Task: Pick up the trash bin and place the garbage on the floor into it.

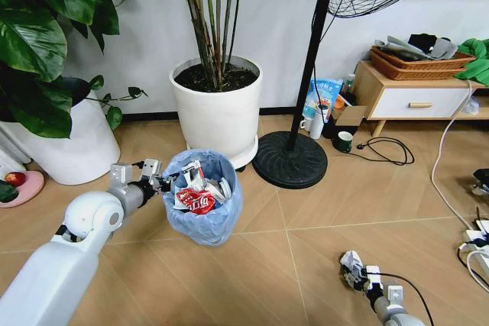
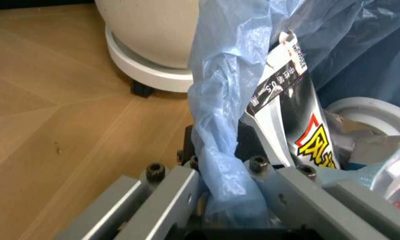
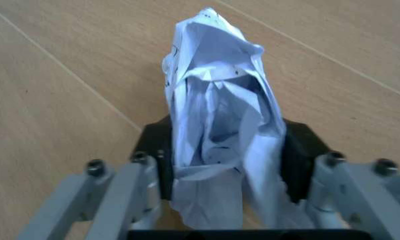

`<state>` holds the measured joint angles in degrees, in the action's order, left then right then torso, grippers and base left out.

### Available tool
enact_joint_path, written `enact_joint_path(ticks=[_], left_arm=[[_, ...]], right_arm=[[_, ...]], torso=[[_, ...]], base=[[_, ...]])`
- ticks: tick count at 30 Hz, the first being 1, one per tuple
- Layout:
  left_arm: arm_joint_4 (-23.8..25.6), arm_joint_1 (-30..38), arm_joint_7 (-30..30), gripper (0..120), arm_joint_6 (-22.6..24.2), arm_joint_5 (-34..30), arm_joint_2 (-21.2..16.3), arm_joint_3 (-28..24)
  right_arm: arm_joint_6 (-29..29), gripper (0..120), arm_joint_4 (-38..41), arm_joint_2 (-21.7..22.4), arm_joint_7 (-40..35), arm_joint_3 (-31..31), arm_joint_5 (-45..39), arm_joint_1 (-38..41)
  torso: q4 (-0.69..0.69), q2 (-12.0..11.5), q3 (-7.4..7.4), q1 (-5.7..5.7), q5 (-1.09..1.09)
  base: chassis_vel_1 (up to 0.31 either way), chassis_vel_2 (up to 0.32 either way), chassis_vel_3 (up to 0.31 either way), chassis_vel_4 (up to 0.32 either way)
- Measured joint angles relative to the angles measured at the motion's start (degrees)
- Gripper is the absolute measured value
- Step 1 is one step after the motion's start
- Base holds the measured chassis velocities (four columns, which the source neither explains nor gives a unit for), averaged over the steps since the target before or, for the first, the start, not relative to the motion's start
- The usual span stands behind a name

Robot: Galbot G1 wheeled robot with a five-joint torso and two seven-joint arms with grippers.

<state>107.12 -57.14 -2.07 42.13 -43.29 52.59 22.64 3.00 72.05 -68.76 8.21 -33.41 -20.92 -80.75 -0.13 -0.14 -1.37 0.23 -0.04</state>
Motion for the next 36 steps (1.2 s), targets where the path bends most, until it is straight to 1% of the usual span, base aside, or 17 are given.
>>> enact_joint_path(ticks=[3,4,9,10,12,15,17,18,20,22,23,25,26,29,33,34,36], left_arm=[[0.03,0.00,0.00,0,0.00,-0.05,-0.08,0.11],[0.03,0.00,0.00,0,0.00,-0.05,-0.08,0.11],[0.63,-0.58,0.00,0,0.00,-0.06,-0.08,0.41],[0.63,-0.58,0.00,0,0.00,-0.06,-0.08,0.41],[0.97,-0.88,0.02,0,0.00,-0.08,-0.10,0.57],[1.21,-1.11,0.04,0,0.00,-0.09,-0.23,0.71],[1.29,-1.26,0.07,0,0.00,-0.09,-0.31,0.75],[1.29,-1.26,0.07,0,0.00,-0.09,-0.31,0.75],[1.34,-1.27,0.10,0,0.00,-0.06,-0.16,0.75],[1.34,-1.28,0.15,0,0.00,0.11,0.15,0.58],[1.34,-1.28,0.15,0,0.00,0.11,0.15,0.58],[1.34,-1.28,0.19,0,0.00,0.33,0.52,0.42],[1.34,-1.28,0.19,0,0.00,0.33,0.52,0.42],[1.34,-1.28,0.23,0,0.00,0.69,0.69,0.39],[1.33,-1.28,0.27,0,0.00,0.80,0.69,0.41],[1.33,-1.27,0.27,0,0.00,0.80,0.69,0.42],[1.13,-1.05,0.31,0,0.00,0.81,0.70,0.25]], right_arm=[[0.02,27,-0.01,-0.09,-0.17,-0.03,-0.10,0.17],[0.02,27,-0.01,-0.09,-0.17,-0.03,-0.10,0.17],[-0.56,5,1.14,-0.31,-0.32,-1.00,0.19,0.39],[-0.56,5,1.14,-0.31,-0.32,-1.00,0.19,0.39],[-0.70,0,3.03,-0.15,-0.81,-1.54,0.27,0.36],[-0.29,0,5.79,0.51,-1.00,-2.23,-0.16,0.12],[0.89,0,10.08,1.86,-1.08,-2.87,-1.68,-0.33],[0.89,0,10.08,1.86,-1.08,-2.87,-1.68,-0.33],[2.16,0,14.52,3.36,-1.13,-3.01,-3.20,-0.55],[3.79,0,19.67,4.98,-1.63,-2.43,-4.90,-0.40],[3.79,0,19.67,4.98,-1.63,-2.43,-4.90,-0.40],[5.97,0,25.51,7.26,-3.23,-0.45,-7.17,0.78],[5.97,0,25.51,7.26,-3.23,-0.45,-7.17,0.78],[8.42,0,31.19,10.39,-5.91,3.60,-10.13,4.17],[9.60,0,33.38,11.90,-7.55,6.32,-12.05,7.17],[10.45,0,34.63,12.65,-8.33,8.18,-13.34,9.63],[13.17,0,37.69,14.39,-10.24,14.82,-19.03,18.25]], torso=[[0.00,0.00,0.00,0.00,-0.01],[0.00,0.00,0.00,0.00,-0.01],[0.00,0.00,0.00,0.00,0.01],[0.00,0.00,0.00,0.00,0.01],[0.00,0.00,0.00,0.00,0.01],[0.00,0.00,0.00,0.00,0.00],[0.00,0.00,0.00,0.00,-0.01],[0.00,0.00,0.00,0.00,-0.01],[0.00,0.00,0.00,0.00,-0.01],[-0.01,0.00,0.00,0.00,-0.01],[-0.01,0.00,0.00,0.00,-0.01],[-0.01,0.00,0.00,0.00,-0.02],[-0.01,0.00,0.00,0.00,-0.02],[0.00,0.00,0.00,0.00,-0.02],[0.00,0.00,0.00,0.00,-0.01],[0.01,0.00,0.00,0.00,0.00],[0.01,0.00,0.00,0.00,-0.02]], base=[[0.000,0.000,0.000,0.000],[0.000,0.000,0.000,0.000],[0.000,0.000,0.000,0.000],[0.000,0.000,0.000,0.000],[0.000,0.000,0.000,0.000],[0.000,0.000,0.000,0.000],[0.000,0.000,0.000,0.000],[0.000,0.000,0.000,0.000],[0.000,0.000,0.000,0.000],[0.000,0.000,0.000,0.000],[0.000,0.000,0.000,0.000],[0.000,0.000,0.000,0.000],[0.000,0.000,0.000,0.000],[0.000,0.000,0.000,0.000],[0.000,0.000,0.000,0.000],[0.000,0.000,0.000,0.000],[0.000,0.000,0.000,0.000]])
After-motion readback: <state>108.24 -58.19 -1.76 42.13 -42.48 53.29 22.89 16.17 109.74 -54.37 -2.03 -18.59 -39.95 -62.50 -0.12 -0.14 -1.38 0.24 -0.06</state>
